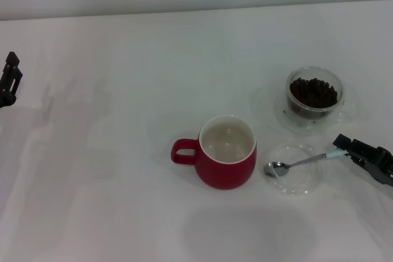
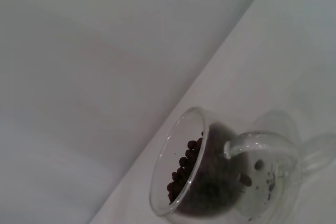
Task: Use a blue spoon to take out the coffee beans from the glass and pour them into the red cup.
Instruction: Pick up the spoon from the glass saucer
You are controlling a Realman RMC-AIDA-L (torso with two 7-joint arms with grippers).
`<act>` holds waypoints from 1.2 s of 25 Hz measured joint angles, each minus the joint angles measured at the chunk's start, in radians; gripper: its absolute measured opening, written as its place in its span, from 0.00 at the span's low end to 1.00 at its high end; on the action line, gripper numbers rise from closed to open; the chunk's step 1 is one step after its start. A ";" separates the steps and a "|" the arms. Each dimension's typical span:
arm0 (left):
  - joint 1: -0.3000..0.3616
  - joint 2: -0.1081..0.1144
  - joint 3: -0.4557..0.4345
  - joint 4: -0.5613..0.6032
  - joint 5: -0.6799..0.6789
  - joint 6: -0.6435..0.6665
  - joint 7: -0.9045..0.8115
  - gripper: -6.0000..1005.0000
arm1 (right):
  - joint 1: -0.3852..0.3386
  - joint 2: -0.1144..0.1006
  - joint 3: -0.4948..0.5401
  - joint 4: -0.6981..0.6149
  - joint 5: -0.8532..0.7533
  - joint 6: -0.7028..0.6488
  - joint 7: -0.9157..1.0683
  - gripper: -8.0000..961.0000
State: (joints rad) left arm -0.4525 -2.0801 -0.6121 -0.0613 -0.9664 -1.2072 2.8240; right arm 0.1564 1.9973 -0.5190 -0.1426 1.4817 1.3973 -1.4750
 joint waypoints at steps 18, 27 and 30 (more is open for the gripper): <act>0.005 0.000 0.000 0.000 0.000 0.000 0.000 0.57 | 0.048 -0.004 -0.013 0.000 0.000 -0.016 0.007 0.26; 0.005 0.000 0.000 0.002 0.000 0.000 0.000 0.57 | 0.065 -0.002 -0.020 0.000 0.000 -0.072 0.007 0.26; 0.005 0.000 0.000 0.002 0.000 0.000 0.000 0.57 | 0.066 -0.002 -0.021 0.000 0.000 -0.080 0.007 0.25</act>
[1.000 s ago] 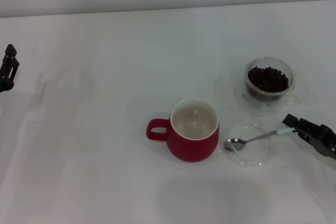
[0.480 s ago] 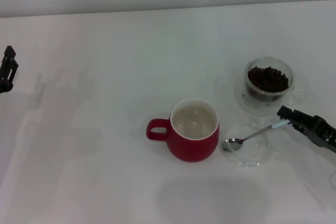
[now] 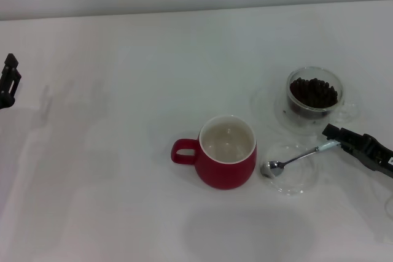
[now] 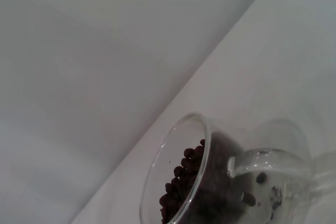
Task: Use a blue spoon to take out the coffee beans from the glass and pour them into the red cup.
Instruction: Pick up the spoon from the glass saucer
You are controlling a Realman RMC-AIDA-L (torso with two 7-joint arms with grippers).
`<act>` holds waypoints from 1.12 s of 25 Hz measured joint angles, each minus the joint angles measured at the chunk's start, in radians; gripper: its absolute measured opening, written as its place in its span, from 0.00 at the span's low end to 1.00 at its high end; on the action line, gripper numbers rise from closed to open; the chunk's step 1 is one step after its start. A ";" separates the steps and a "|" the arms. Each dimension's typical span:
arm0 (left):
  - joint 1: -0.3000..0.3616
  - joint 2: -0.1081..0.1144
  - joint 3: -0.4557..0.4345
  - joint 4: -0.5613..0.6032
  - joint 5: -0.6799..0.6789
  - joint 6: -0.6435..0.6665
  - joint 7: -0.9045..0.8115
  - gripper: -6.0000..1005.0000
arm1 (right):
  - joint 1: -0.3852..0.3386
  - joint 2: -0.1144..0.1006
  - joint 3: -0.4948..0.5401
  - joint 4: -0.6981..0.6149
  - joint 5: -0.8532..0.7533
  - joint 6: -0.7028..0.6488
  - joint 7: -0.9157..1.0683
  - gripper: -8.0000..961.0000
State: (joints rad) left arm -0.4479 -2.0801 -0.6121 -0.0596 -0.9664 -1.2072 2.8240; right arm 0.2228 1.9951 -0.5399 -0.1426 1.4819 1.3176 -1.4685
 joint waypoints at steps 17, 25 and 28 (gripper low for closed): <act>-0.003 0.000 0.000 0.001 -0.012 0.000 0.000 0.57 | -0.019 -0.006 0.004 0.000 0.000 0.039 0.000 0.24; -0.001 0.000 0.000 0.001 -0.012 0.000 0.000 0.57 | -0.040 -0.008 0.007 0.000 0.000 0.047 0.000 0.24; 0.000 0.000 0.000 0.001 -0.012 0.000 0.000 0.57 | -0.046 -0.007 0.007 0.000 0.000 0.053 -0.001 0.24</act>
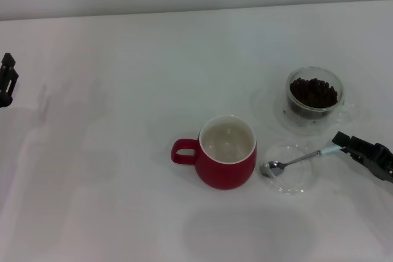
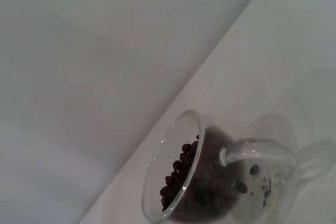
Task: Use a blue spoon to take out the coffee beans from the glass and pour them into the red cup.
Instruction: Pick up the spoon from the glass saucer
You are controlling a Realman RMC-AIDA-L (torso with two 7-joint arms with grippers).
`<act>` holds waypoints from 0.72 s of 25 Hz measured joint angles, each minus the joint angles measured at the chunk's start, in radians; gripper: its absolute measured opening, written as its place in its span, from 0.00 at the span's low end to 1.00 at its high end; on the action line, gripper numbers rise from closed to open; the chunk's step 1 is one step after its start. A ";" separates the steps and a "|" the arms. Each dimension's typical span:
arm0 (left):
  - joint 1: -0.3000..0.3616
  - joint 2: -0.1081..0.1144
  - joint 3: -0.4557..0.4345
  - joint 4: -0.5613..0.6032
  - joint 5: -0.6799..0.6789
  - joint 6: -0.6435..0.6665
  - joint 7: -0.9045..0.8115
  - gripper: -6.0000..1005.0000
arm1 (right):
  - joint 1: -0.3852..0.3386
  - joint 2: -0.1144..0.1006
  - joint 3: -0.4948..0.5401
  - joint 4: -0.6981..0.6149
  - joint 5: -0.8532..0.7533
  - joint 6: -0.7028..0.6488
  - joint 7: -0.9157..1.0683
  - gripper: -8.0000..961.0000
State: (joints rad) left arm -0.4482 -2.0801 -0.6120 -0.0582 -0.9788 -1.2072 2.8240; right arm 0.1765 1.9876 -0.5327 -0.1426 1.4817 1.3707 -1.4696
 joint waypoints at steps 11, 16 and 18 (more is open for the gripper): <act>0.000 0.000 0.000 0.000 0.000 0.000 0.000 0.57 | -0.005 0.002 0.001 0.000 0.000 0.007 -0.005 0.23; 0.002 0.000 0.000 0.000 0.000 0.000 0.000 0.57 | -0.006 0.002 0.002 0.000 0.000 0.004 -0.002 0.23; 0.002 0.000 0.000 0.000 0.000 0.000 0.000 0.57 | -0.006 0.002 0.002 0.000 0.000 0.003 -0.002 0.23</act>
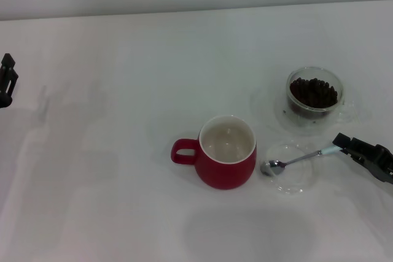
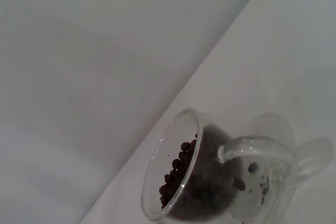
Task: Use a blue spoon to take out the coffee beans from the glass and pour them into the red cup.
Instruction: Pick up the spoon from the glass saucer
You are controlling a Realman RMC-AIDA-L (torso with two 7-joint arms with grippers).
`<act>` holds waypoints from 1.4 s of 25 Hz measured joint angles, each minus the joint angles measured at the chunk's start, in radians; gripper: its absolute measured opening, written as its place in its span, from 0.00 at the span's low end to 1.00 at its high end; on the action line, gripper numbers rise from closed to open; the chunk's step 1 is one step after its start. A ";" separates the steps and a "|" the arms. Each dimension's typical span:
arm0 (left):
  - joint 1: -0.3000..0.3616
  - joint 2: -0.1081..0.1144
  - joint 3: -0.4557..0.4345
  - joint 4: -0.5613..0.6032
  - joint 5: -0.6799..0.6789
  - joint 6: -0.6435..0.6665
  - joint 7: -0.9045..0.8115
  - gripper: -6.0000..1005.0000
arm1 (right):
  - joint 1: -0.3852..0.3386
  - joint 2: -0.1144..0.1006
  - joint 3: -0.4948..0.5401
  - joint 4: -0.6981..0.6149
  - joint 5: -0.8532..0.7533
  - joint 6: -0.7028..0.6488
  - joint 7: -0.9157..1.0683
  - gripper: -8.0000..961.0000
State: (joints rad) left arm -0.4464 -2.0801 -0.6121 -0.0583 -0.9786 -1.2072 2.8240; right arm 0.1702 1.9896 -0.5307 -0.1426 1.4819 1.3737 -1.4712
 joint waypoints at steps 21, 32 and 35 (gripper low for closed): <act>0.002 -0.002 0.000 0.000 0.000 0.000 0.000 0.57 | 0.000 0.005 0.000 0.008 0.009 0.005 0.005 0.20; 0.002 0.000 0.000 0.000 0.000 0.000 0.000 0.57 | 0.008 0.008 0.002 0.009 0.011 0.016 0.018 0.18; 0.002 0.000 0.000 0.000 0.000 0.000 0.000 0.57 | 0.011 0.008 0.002 0.006 0.011 0.016 0.026 0.17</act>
State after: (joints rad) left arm -0.4448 -2.0801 -0.6121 -0.0582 -0.9786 -1.2069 2.8240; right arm 0.1809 1.9973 -0.5292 -0.1365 1.4926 1.3900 -1.4450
